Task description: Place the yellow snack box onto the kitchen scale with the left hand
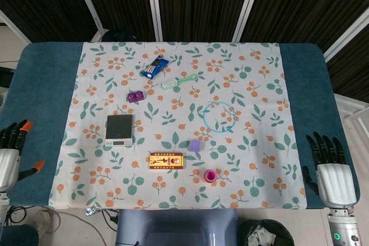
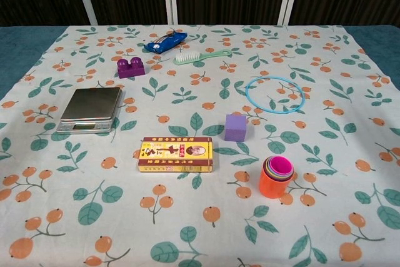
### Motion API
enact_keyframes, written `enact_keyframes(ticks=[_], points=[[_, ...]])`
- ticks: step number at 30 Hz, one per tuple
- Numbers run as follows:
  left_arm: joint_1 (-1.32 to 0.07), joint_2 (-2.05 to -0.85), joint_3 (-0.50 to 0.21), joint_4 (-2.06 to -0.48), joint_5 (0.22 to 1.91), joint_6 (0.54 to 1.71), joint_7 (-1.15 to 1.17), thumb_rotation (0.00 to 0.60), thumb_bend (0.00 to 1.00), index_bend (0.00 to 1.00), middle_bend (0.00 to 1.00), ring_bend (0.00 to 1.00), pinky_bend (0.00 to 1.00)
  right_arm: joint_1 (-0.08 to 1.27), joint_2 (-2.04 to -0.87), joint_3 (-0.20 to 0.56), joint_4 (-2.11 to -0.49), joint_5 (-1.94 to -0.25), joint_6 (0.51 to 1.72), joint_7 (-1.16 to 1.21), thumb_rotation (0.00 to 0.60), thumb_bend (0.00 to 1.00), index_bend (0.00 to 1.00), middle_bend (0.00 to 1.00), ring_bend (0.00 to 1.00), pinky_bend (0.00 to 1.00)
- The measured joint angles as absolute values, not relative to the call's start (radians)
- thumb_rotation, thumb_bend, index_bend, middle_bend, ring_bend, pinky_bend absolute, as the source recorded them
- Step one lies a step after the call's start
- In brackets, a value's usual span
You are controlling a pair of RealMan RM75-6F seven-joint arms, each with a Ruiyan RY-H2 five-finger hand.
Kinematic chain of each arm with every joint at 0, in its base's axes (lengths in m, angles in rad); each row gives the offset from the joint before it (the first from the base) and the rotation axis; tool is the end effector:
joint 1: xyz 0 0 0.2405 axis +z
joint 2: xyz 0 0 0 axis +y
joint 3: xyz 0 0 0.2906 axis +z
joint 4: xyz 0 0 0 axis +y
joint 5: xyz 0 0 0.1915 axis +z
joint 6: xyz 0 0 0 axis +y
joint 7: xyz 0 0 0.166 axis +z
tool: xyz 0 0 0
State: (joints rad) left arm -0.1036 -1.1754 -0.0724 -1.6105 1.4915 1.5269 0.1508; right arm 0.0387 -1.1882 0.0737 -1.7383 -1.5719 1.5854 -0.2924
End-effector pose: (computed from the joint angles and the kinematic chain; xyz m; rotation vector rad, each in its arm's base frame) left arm -0.3245 0.2140 0.1822 -1.3796 -0.7796 -0.8821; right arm -0.2979 -0.1909 0.1760 1.3696 -0.7407 0.9072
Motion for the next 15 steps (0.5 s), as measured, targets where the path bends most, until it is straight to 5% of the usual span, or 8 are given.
enact_keyframes(ticks=[3, 6, 15], points=[[-0.107, -1.177, -0.071, -1.605, 1.504, 1.528, 0.155, 0.600, 0.28, 0.00, 0.48, 0.54, 0.60, 0.039, -1.188, 0.074, -1.739, -1.570, 1.583, -0.293, 0.600, 0.51, 0.03, 0.07, 0.06, 0.01], [-0.110, -1.180, -0.063, -1.603, 1.529, 1.529, 0.148, 0.600, 0.42, 0.04, 0.63, 0.69, 0.71, 0.038, -1.188, 0.074, -1.740, -1.567, 1.582, -0.294, 0.600, 0.51, 0.03, 0.07, 0.06, 0.01], [-0.160, -1.177, -0.043, -1.616, 1.496, 1.377, 0.160, 0.600, 0.59, 0.09, 0.75, 0.75, 0.75, 0.038, -1.187, 0.078, -1.742, -1.549, 1.576, -0.303, 0.600, 0.51, 0.03, 0.07, 0.06, 0.01]])
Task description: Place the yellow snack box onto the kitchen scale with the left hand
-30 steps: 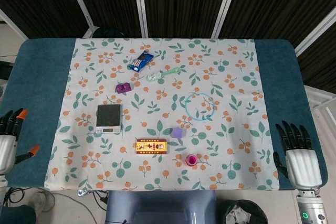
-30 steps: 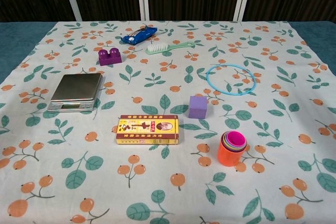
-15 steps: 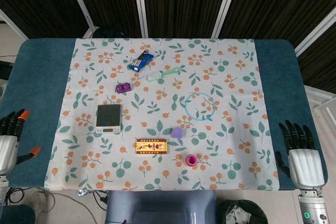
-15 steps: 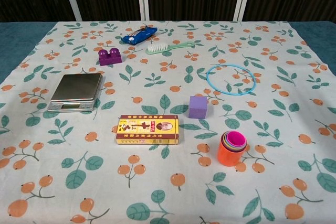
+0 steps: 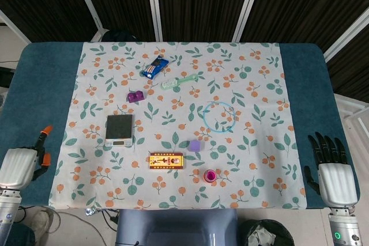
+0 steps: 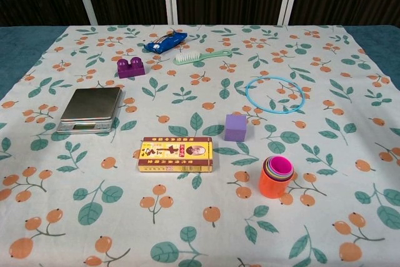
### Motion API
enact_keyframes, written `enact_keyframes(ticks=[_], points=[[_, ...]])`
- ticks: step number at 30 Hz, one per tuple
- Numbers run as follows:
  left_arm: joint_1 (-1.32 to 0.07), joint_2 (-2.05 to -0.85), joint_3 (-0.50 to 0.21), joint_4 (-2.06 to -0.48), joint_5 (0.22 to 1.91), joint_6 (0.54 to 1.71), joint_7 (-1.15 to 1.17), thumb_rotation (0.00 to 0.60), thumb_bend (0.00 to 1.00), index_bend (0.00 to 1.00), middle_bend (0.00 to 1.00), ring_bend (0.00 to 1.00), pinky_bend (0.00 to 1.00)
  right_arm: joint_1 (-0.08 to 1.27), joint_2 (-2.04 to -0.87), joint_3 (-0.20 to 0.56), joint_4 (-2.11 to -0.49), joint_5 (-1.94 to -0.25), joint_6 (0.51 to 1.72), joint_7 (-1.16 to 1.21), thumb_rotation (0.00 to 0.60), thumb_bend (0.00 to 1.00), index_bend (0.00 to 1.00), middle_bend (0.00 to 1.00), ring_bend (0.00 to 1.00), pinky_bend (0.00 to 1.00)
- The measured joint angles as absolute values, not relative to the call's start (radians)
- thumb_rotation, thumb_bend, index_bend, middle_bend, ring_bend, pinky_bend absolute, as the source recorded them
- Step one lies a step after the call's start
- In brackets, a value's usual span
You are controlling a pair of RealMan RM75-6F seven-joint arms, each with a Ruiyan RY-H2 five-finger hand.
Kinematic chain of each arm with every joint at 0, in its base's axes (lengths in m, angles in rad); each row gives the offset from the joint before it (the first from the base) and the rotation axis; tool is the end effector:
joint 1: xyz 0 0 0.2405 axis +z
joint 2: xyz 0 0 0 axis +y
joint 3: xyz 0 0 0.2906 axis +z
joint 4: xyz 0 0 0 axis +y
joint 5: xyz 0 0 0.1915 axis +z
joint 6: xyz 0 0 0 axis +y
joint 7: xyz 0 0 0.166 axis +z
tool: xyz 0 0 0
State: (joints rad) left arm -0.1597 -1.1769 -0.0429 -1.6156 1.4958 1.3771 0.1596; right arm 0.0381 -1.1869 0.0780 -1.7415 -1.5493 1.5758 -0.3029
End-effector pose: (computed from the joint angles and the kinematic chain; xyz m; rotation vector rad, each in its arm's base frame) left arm -0.3217 0.2259 0.1529 -1.5317 -0.8607 -0.8191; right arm -0.3011 -0.1918 0.1763 1.3609 -0.7503 0.8833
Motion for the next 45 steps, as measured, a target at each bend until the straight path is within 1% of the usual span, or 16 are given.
enact_keyframes(ticks=[11, 13, 16, 21, 27, 45], points=[[-0.314, -1.163, -0.043, -1.666, 1.361, 1.038, 0.274, 0.600, 0.59, 0.11, 0.75, 0.75, 0.75, 0.040, -1.188, 0.081, -1.740, -1.541, 1.572, -0.308, 0.600, 0.51, 0.03, 0.07, 0.06, 0.01], [-0.342, -1.164, -0.044, -1.675, 1.321, 0.992, 0.322, 0.600, 0.59, 0.12, 0.75, 0.75, 0.75, 0.040, -1.188, 0.081, -1.741, -1.543, 1.574, -0.307, 0.600, 0.51, 0.03, 0.07, 0.06, 0.01], [-0.374, -1.173, -0.044, -1.687, 1.259, 0.957, 0.388, 0.600, 0.59, 0.13, 0.74, 0.75, 0.75, 0.039, -1.187, 0.082, -1.741, -1.543, 1.576, -0.304, 0.600, 0.51, 0.03, 0.07, 0.06, 0.01], [-0.417, -1.200, -0.044, -1.691, 1.171, 0.913, 0.451, 0.600, 0.59, 0.13, 0.74, 0.75, 0.75, 0.037, -1.183, 0.083, -1.741, -1.543, 1.580, -0.300, 0.600, 0.51, 0.03, 0.07, 0.06, 0.01], [-0.457, -1.238, -0.036, -1.686, 1.110, 0.889, 0.507, 0.600, 0.59, 0.13, 0.73, 0.75, 0.75, 0.035, -1.181, 0.085, -1.742, -1.542, 1.585, -0.296, 0.600, 0.51, 0.03, 0.07, 0.06, 0.01], [-0.506, -1.292, 0.004, -1.663, 1.053, 0.893, 0.546, 0.600, 0.59, 0.13, 0.72, 0.75, 0.75, 0.033, -1.175, 0.089, -1.741, -1.538, 1.590, -0.283, 0.600, 0.51, 0.03, 0.07, 0.06, 0.01]])
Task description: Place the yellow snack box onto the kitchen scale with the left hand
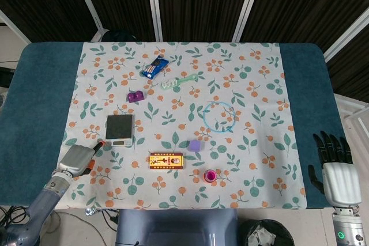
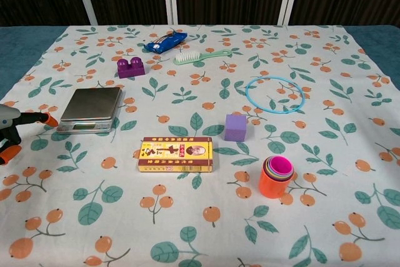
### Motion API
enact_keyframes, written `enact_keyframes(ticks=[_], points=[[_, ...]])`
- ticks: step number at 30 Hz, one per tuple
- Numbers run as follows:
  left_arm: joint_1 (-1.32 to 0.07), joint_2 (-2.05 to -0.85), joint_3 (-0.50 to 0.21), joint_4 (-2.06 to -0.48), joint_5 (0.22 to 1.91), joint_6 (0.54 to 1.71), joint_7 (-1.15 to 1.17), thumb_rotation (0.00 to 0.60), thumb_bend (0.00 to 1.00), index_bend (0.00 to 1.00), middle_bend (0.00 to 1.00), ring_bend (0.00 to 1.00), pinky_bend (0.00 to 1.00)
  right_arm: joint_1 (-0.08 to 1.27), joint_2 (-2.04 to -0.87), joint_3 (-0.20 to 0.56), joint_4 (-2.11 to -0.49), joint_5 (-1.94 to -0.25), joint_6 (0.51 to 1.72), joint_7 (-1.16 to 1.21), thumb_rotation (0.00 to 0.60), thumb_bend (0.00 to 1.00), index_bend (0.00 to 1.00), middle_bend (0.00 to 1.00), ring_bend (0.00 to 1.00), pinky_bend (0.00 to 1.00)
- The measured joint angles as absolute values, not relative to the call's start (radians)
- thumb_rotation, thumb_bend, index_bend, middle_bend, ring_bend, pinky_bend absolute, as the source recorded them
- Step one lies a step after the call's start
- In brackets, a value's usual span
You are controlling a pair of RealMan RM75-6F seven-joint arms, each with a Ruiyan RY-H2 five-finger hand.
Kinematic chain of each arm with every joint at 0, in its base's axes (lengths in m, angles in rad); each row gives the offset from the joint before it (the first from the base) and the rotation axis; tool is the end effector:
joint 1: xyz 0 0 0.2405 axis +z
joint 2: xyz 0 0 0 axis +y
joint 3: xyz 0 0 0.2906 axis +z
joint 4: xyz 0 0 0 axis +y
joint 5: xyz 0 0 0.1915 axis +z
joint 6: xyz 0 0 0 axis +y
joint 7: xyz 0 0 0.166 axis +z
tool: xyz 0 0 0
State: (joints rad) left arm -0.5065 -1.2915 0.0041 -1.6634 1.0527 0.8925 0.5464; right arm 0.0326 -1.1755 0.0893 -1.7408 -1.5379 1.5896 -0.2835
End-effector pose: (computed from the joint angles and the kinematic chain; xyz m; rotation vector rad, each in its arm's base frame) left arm -0.2935 0.2898 0.0415 -1.9339 -1.0023 -0.4037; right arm -0.3035 -0.1919 0.1843 1.3312 -0.7480 0.8909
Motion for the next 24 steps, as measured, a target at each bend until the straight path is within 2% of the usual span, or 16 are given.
enact_keyframes(ticks=[24], points=[[-0.539, -1.312, 0.027, -1.659, 1.036, 0.911, 0.547, 0.600, 0.59, 0.13, 0.71, 0.75, 0.75, 0.034, -1.176, 0.092, -1.738, -1.530, 1.586, -0.283, 0.600, 0.51, 0.03, 0.07, 0.06, 0.01]])
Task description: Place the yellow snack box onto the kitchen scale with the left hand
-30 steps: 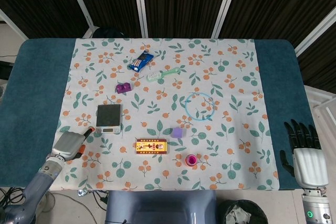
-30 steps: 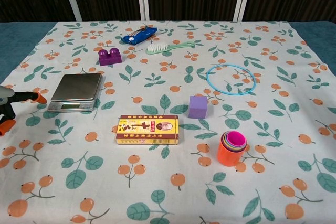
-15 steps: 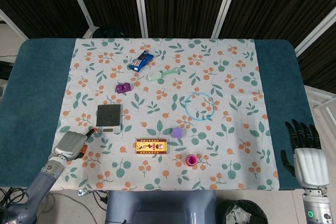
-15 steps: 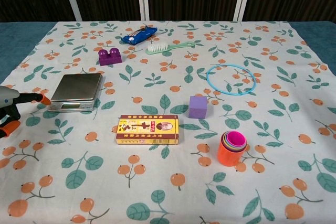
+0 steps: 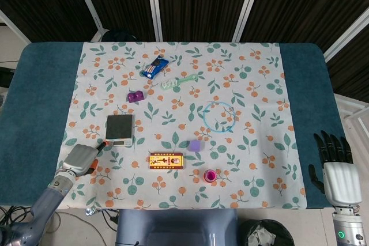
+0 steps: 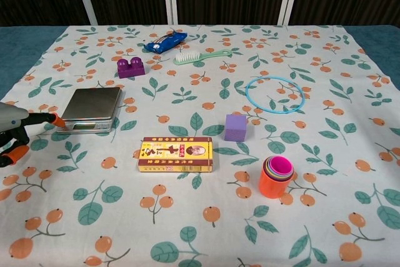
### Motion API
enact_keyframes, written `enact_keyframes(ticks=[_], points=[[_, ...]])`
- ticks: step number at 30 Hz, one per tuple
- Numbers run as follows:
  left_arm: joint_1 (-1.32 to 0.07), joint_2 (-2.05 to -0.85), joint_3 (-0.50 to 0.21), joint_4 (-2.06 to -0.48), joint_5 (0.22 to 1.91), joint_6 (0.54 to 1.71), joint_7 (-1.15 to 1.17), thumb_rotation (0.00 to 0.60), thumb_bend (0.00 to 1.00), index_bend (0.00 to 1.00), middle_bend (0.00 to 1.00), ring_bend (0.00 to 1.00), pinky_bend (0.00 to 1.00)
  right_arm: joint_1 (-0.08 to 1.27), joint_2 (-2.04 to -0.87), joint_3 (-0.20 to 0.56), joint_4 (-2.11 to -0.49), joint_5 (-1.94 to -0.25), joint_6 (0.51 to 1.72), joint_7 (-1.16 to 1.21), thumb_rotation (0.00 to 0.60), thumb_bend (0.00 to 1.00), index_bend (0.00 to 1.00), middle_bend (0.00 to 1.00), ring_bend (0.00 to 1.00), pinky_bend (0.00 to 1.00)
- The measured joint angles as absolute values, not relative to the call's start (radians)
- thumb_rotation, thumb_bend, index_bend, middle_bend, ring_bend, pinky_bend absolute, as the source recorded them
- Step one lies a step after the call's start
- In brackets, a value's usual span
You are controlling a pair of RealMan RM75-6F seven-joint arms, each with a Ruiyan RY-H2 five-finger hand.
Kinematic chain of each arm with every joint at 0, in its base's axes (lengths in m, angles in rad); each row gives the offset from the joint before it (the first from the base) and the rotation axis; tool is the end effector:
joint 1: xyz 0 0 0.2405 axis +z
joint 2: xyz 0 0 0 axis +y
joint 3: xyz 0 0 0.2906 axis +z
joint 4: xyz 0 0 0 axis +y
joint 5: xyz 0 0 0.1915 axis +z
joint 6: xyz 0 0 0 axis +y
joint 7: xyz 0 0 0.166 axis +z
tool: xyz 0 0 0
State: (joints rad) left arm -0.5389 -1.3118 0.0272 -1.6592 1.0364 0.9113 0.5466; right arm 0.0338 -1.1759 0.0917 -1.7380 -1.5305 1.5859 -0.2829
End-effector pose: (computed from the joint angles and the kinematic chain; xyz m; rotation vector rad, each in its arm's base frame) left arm -0.2872 0.2938 0.0345 -1.9470 -0.9945 -0.4124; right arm -0.3049 -0.1927 0.1844 1.3284 -0.7507 0.8854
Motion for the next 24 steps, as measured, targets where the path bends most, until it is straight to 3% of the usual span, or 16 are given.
enact_keyframes(ticks=[24], points=[[-0.552, -1.329, 0.051, -1.651, 1.014, 0.939, 0.568, 0.600, 0.59, 0.13, 0.71, 0.75, 0.75, 0.034, -1.177, 0.093, -1.735, -1.528, 1.586, -0.281, 0.600, 0.51, 0.03, 0.07, 0.06, 0.01]])
